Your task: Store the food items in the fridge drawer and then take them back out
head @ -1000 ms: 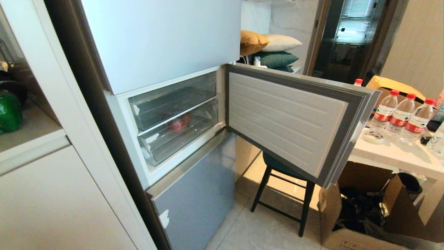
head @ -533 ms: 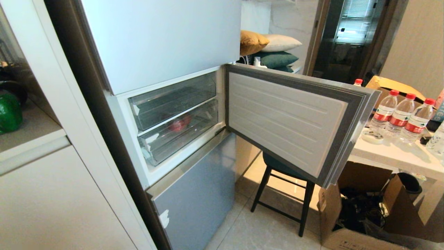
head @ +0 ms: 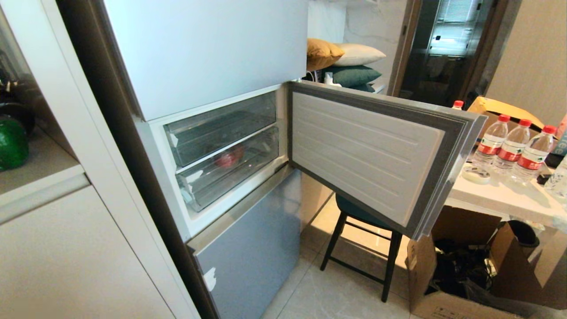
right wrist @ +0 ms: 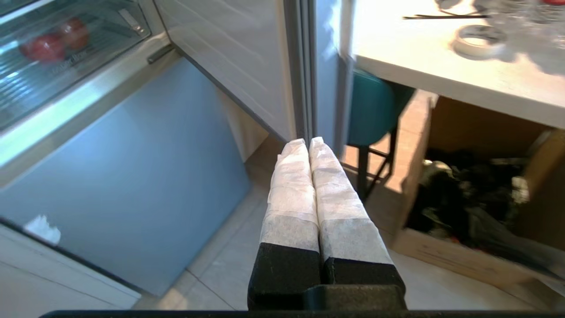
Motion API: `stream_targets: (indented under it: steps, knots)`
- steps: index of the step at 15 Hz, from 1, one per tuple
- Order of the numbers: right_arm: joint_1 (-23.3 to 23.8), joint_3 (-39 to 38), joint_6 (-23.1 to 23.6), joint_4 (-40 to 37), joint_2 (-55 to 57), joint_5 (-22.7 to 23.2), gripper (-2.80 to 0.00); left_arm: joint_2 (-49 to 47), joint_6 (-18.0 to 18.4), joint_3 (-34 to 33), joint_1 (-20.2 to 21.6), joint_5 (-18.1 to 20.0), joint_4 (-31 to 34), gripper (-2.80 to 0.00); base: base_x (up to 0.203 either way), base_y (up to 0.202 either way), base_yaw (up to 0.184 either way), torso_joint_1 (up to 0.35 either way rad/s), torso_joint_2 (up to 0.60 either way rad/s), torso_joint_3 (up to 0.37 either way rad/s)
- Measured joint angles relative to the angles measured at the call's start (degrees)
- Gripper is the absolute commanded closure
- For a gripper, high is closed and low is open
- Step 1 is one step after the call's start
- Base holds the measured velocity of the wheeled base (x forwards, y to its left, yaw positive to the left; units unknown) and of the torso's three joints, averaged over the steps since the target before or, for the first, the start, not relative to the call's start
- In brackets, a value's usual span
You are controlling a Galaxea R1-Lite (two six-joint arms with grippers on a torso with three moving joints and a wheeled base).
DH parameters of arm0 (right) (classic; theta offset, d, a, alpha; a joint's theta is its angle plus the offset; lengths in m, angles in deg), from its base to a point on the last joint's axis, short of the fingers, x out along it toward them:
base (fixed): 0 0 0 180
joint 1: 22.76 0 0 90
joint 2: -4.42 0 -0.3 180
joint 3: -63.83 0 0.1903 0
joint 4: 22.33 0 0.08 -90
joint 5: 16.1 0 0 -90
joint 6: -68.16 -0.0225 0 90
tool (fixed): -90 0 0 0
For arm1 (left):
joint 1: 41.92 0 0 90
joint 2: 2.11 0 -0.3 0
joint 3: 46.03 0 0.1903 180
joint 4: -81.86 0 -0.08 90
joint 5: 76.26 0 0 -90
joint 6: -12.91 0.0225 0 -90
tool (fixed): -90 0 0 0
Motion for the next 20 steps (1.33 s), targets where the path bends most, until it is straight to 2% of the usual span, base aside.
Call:
stream_targets:
  steps: [3,5,7,10,15,20]
  knots:
    - [1.8,1.9,-0.4,13.5,14.5,3.0,0.00,0.0,-0.5,0.0,0.0,-0.1,-0.1,0.00,0.000,0.000,0.000,0.000,0.00,0.000]
    - [3.7,3.4,-0.3,21.5,22.4,7.6,0.00,0.0,-0.6,0.0,0.0,-0.1,-0.1,0.00,0.000,0.000,0.000,0.000,0.00,0.000]
    - [5.3,5.0,-0.1,25.2,28.4,12.9,0.00,0.0,-0.6,0.0,0.0,-0.1,-0.1,0.00,0.000,0.000,0.000,0.000,0.00,0.000]
    - [6.8,8.2,0.0,26.0,35.2,19.2,0.00,0.0,-0.5,0.0,0.0,0.0,0.0,0.00,0.000,0.000,0.000,0.000,0.00,0.000]
    - [8.5,12.7,2.1,34.9,46.6,21.4,0.00,0.0,-0.5,0.0,0.0,0.0,0.0,0.00,0.000,0.000,0.000,0.000,0.00,0.000]
    - [11.0,16.5,3.7,36.3,53.8,21.7,0.00,0.0,-0.2,0.0,0.0,-0.2,0.1,0.00,0.000,0.000,0.000,0.000,0.00,0.000]
